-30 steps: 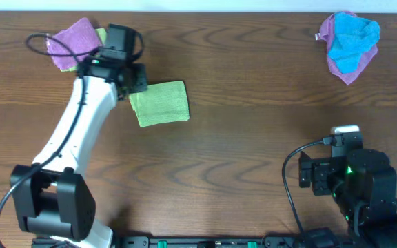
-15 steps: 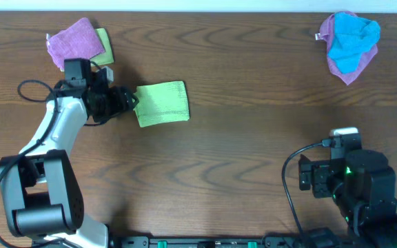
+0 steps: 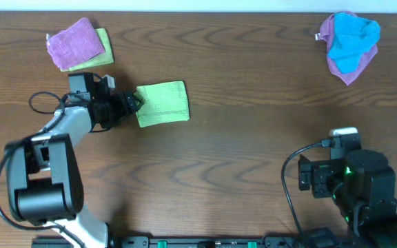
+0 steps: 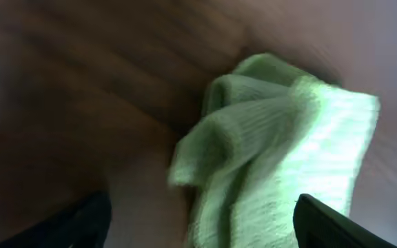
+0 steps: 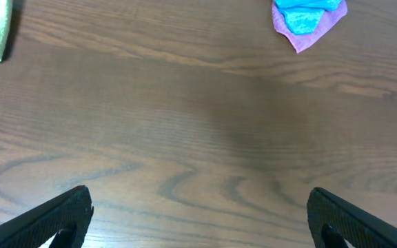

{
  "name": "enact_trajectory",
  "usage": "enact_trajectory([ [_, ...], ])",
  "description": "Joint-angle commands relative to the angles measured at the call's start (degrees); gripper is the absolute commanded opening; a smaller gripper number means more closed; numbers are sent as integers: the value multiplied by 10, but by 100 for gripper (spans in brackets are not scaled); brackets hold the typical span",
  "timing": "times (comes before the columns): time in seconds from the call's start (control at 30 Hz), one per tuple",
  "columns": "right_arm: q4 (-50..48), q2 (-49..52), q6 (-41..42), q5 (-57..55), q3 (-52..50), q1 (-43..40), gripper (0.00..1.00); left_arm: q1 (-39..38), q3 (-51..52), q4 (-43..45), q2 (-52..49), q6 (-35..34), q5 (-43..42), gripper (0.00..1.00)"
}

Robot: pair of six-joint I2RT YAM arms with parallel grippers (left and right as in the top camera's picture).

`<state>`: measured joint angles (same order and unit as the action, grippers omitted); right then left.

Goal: Fold the cloth
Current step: 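Grasp the folded cloth with the left gripper and drag it left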

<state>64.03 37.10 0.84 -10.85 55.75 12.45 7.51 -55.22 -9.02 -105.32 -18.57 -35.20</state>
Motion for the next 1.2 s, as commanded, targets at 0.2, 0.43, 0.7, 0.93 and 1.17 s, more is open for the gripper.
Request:
enact_trajectory([
  [0.2,0,0,8,8,0,-5,99,-1,6,74,-96,-71,-71,89],
  [0.43,-3,0,8,8,0,-5,99,-14,6,105,-165,-89,-121,89],
  [0.7,-6,0,9,8,0,-5,99,-70,6,133,-194,-90,-113,79],
  [0.93,-5,0,18,8,0,-5,99,-94,5,155,-198,-89,-81,6],
  [1.17,-6,0,17,8,0,-5,99,-87,-61,147,-198,-80,-134,6],
])
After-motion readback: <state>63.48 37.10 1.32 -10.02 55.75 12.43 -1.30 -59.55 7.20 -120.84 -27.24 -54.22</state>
